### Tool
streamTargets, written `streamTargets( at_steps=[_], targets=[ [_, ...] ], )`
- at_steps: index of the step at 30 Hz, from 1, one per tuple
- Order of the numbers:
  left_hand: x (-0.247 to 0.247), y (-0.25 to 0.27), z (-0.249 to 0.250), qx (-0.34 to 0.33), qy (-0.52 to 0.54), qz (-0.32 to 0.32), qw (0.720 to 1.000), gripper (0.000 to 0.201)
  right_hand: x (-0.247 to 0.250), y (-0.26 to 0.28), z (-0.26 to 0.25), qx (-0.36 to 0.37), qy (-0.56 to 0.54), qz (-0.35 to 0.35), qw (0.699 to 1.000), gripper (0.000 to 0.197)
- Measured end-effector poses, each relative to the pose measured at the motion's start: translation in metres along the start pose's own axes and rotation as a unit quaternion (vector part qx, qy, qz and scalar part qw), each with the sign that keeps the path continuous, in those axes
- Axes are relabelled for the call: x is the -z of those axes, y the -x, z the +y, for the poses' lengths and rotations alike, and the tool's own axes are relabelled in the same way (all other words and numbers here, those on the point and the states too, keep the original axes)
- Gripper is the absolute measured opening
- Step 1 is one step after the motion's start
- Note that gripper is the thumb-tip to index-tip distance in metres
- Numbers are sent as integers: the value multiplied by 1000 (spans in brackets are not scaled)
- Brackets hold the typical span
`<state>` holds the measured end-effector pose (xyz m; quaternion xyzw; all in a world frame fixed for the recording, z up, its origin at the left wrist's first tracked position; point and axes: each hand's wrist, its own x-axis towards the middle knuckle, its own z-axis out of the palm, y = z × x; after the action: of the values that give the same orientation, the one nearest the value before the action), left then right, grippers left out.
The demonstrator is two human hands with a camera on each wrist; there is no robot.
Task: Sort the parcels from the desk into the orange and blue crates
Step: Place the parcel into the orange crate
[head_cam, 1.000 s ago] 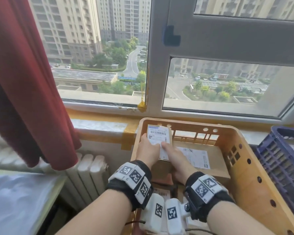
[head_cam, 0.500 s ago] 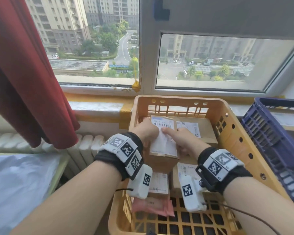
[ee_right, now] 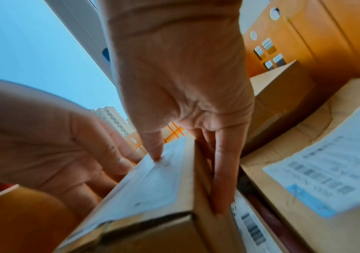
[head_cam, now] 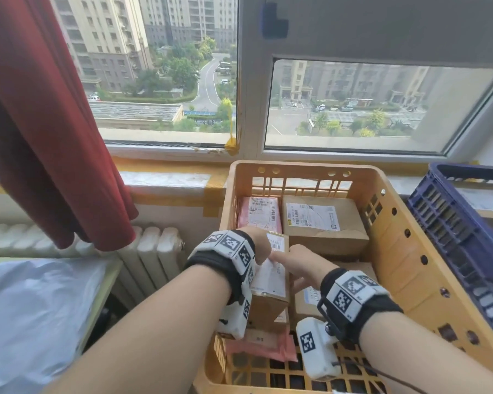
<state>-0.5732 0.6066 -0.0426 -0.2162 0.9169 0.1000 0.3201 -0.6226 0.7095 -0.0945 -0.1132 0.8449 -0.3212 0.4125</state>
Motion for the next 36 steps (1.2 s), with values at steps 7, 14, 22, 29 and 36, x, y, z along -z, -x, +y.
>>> streamTargets(
  at_steps=[7,14,22,29,36],
  targets=[
    [-8,-21,-6,3,-33,25,999,39,-9,-22,6,51,-2,26,998,33],
    [-12,-26,11,30,-40,76,996,44,-16,-25,11,77,-71,18,994,31],
    [-18,-33,23,58,-39,52,996,61,-18,-33,24,78,-113,1,991,44],
    [-30,-52,21,59,-9,60,996,49,-6,-37,38,73,-207,-76,973,45],
    [-25,-50,26,79,-21,34,996,63,-5,-38,42,107,-207,-89,968,52]
  ],
)
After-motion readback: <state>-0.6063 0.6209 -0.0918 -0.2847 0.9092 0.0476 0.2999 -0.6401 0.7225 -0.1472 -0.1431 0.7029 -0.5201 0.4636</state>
